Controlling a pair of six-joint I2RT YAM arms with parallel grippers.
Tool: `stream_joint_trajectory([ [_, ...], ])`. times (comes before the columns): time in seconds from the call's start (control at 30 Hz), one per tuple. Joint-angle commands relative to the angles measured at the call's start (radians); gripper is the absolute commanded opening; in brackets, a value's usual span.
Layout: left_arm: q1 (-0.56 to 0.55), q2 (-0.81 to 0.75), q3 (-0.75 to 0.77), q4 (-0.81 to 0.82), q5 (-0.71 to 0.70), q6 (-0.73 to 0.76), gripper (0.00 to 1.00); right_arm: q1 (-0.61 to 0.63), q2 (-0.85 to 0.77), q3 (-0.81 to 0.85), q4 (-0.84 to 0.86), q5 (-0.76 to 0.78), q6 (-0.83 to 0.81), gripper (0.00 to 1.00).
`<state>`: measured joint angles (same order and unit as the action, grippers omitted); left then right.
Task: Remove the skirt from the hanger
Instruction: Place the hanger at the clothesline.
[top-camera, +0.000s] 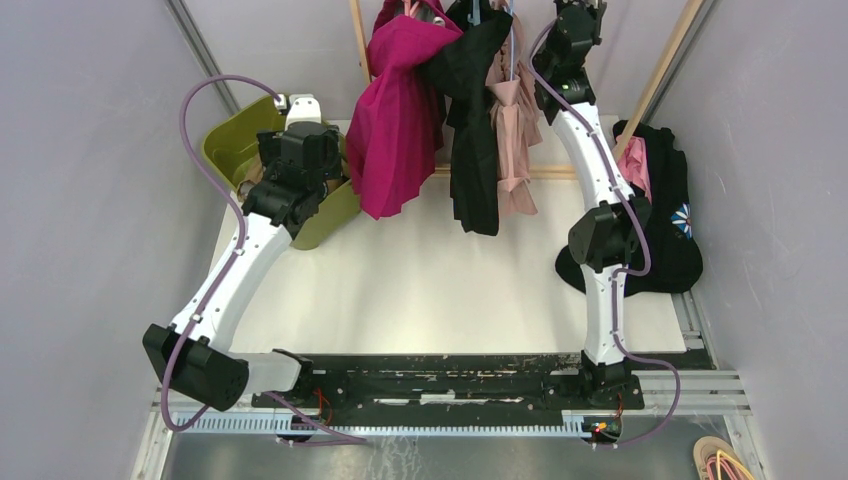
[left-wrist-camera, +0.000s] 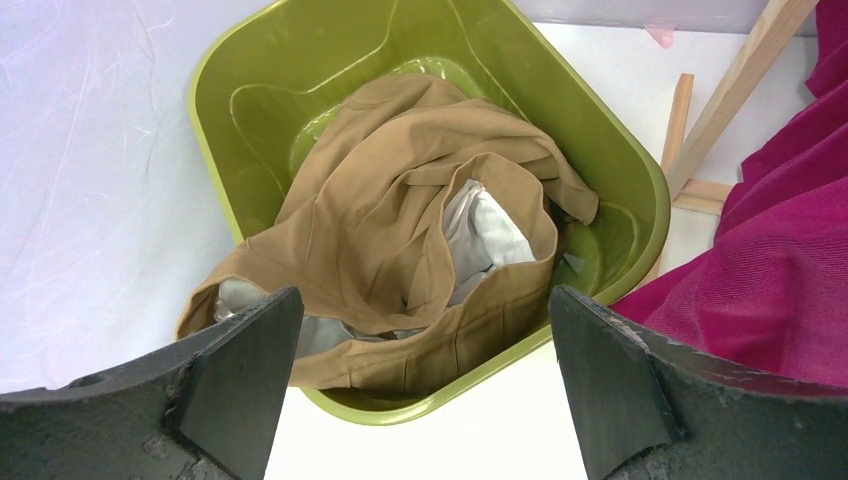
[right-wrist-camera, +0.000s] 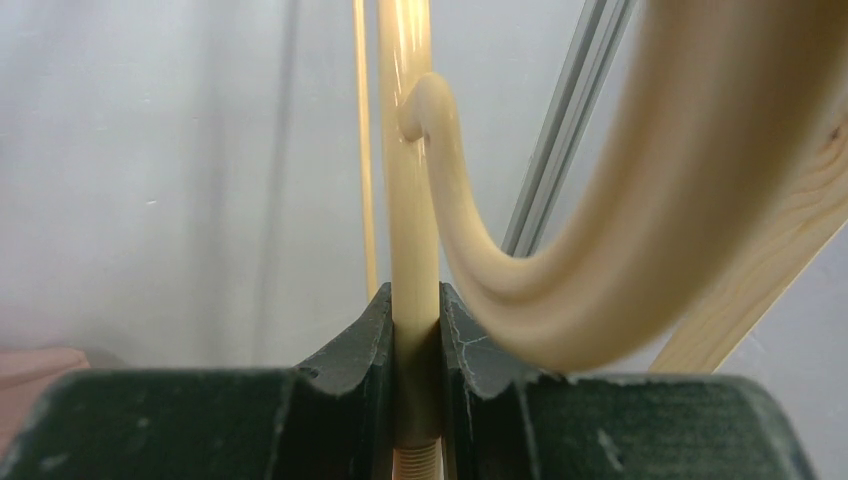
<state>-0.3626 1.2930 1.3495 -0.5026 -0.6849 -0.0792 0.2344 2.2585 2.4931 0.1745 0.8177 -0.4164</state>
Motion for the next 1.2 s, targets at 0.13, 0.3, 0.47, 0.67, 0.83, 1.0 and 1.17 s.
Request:
stream_joint_trajectory([
  [0.13, -0.006, -0.057, 0.038, -0.019, -0.056, 0.026, 1.00, -0.044, 0.080, 0.112, 0.007, 0.030, 0.073, 0.01],
  [0.3, -0.007, -0.081, 0.036, -0.044, -0.078, 0.022, 0.99, -0.044, 0.111, 0.151, -0.024, 0.014, 0.117, 0.01],
  [0.47, -0.005, -0.108, 0.022, -0.056, -0.099, 0.018, 0.99, -0.044, 0.135, 0.174, -0.054, 0.037, 0.110, 0.01],
  [0.67, -0.005, -0.112, 0.014, -0.062, -0.087, 0.008, 1.00, -0.041, 0.126, 0.149, -0.075, 0.134, 0.090, 0.01],
  [0.83, -0.007, -0.114, 0.024, -0.065, -0.068, 0.005, 1.00, -0.036, 0.142, 0.187, -0.153, 0.120, 0.145, 0.01],
  [1.0, -0.006, -0.142, 0.026, -0.071, -0.076, 0.016, 0.99, -0.034, 0.154, 0.216, -0.313, 0.040, 0.224, 0.01],
  [1.17, -0.006, -0.159, 0.024, -0.078, -0.077, 0.027, 1.00, -0.033, 0.128, 0.197, -0.481, -0.074, 0.276, 0.01],
])
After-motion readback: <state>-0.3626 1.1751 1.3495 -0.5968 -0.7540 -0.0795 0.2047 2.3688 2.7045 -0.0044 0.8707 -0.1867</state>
